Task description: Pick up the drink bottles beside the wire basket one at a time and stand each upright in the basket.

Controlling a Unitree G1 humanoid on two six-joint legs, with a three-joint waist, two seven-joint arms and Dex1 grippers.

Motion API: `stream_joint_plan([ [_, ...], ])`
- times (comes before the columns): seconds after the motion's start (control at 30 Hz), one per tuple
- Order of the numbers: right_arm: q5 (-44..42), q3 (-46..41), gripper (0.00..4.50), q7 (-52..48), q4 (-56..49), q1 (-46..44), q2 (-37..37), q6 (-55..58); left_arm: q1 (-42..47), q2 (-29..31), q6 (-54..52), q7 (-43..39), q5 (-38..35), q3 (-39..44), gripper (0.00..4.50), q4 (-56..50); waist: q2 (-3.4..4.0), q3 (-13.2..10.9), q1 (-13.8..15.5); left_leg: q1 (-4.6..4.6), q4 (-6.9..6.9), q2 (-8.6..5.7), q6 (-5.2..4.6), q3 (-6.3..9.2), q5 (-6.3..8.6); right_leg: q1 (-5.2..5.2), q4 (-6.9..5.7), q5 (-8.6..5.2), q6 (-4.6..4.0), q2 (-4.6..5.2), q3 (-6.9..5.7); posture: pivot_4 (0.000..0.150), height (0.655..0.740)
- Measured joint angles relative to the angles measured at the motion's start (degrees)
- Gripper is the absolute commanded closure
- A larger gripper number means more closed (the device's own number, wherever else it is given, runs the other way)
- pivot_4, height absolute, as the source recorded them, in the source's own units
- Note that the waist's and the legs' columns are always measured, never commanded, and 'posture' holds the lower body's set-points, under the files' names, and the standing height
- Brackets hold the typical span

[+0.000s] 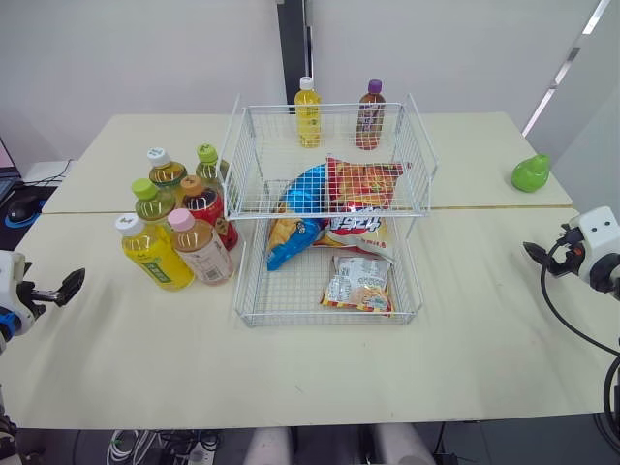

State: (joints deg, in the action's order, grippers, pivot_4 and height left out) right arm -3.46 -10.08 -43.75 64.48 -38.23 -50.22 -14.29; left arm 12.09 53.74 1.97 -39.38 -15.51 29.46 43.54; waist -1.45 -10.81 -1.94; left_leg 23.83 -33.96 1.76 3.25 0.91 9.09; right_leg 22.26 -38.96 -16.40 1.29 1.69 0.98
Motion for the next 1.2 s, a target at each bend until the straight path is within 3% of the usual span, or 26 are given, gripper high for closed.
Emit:
stream_joint_plan([
  [0.9,0.1,0.1,0.0,0.3,0.6,-0.8,0.0,0.0,1.7,0.2,4.0,1.5,0.4,0.0,0.02,4.8,0.0,0.0,0.0,0.0,0.0,0.0,0.0,0.0,0.0,0.0,-0.01,0.04,-0.06,0.0,0.0,0.15,0.74],
  [1.2,1.6,0.1,0.0,8.3,1.2,-0.9,-0.2,0.2,1.6,0.2,4.0,1.3,0.4,0.0,0.02,4.8,0.0,0.0,0.0,0.0,0.0,0.0,0.0,-0.01,0.0,0.0,-0.01,0.04,-0.07,0.0,0.01,0.15,0.74],
])
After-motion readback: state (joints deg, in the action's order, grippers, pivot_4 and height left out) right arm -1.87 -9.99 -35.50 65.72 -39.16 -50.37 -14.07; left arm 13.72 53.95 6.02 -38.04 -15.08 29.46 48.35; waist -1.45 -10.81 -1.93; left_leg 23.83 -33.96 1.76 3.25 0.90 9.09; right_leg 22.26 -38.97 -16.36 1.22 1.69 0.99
